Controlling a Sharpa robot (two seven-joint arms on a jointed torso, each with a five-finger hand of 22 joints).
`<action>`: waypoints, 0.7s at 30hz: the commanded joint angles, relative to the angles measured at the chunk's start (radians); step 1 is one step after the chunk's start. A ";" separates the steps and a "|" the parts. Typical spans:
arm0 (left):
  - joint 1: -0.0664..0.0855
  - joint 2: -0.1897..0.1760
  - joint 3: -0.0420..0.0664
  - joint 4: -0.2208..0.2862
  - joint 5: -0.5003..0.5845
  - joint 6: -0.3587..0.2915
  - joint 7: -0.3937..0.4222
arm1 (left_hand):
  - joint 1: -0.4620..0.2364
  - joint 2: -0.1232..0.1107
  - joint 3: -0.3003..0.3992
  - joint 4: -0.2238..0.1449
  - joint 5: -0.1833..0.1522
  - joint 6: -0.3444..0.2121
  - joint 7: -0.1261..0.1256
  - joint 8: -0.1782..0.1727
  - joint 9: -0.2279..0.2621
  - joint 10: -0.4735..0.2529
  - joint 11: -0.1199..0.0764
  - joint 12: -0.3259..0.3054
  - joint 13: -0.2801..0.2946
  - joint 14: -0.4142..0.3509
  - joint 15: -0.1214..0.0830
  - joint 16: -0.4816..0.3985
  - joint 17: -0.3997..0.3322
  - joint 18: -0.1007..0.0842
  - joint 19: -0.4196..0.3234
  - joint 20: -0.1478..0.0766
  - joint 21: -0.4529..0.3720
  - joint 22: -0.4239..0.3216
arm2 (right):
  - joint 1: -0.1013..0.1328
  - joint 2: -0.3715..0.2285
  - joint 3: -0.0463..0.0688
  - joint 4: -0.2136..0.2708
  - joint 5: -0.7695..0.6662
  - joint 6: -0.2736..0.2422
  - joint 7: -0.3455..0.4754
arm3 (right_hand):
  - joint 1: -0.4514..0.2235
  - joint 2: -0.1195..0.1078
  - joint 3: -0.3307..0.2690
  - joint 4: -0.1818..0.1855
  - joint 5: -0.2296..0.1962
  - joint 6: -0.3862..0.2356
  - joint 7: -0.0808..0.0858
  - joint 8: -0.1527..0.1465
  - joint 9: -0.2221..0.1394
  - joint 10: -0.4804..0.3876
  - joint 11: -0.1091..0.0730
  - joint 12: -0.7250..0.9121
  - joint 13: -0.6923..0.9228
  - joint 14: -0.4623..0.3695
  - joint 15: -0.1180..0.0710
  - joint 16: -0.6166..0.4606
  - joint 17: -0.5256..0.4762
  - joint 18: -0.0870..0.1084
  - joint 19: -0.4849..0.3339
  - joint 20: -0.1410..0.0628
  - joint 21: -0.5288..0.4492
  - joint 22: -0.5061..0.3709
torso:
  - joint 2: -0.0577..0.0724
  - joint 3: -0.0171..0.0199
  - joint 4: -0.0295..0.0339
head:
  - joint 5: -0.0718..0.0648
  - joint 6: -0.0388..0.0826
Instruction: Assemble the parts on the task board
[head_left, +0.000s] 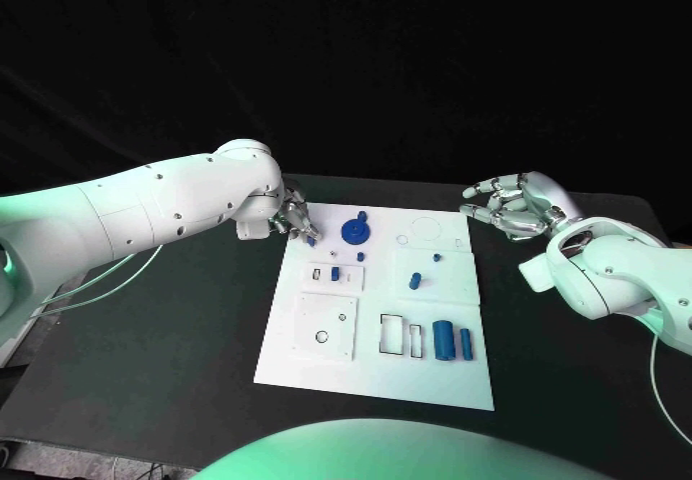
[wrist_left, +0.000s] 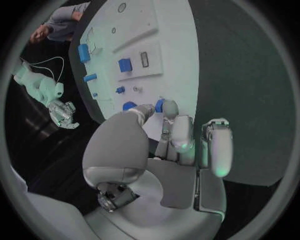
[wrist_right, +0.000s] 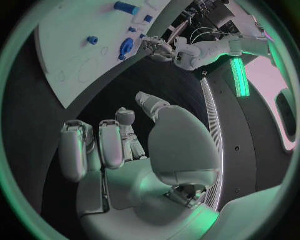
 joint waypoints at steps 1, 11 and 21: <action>0.000 0.002 0.000 0.000 0.051 -0.030 0.023 | 0.068 0.010 0.112 -0.035 -0.001 -0.015 -0.009 0.048 0.039 0.011 -0.010 0.013 0.009 0.001 -0.010 0.001 -0.002 0.006 0.023 -0.012 0.010 0.112 | -0.001 0.001 0.000 -0.001 -0.004 0.010 -0.001 | -0.009 -0.001 0.000 0.004 0.007 -0.004 -0.001 0.006 -0.002 -0.004 -0.003 0.001 0.001 0.015 0.001 -0.005 0.000 0.014 -0.008 0.000 -0.003 0.118 | 0.000 0.0002 -0.0004 | 0.001 0.000; 0.000 -0.015 0.002 0.015 0.138 -0.063 0.040 | 0.019 -0.033 0.380 -0.090 -0.149 -0.047 -0.012 0.122 0.108 0.028 -0.012 0.034 0.018 0.002 -0.010 0.001 -0.003 0.005 0.025 -0.013 0.011 0.118 | -0.002 0.003 0.000 -0.006 -0.004 0.013 -0.003 | -0.010 0.000 -0.001 0.006 0.008 -0.004 -0.001 0.007 -0.002 -0.004 -0.003 0.001 0.001 0.014 0.001 -0.007 -0.002 0.014 -0.009 0.000 -0.005 0.116 | 0.000 0.0007 -0.0005 | 0.002 -0.001; -0.001 -0.078 0.005 0.098 0.186 -0.081 0.034 | 0.003 -0.041 0.400 -0.099 -0.155 -0.047 -0.012 0.130 0.115 0.032 -0.012 0.039 0.019 0.002 -0.010 0.001 -0.002 0.006 0.024 -0.013 0.011 0.117 | -0.004 0.003 -0.001 -0.009 -0.004 0.015 -0.005 | -0.010 0.000 -0.001 0.006 0.008 -0.004 -0.001 0.007 -0.002 -0.004 -0.003 0.001 0.001 0.014 0.001 -0.007 -0.002 0.014 -0.009 0.000 -0.005 0.116 | 0.000 0.0008 0.0010 | 0.002 -0.001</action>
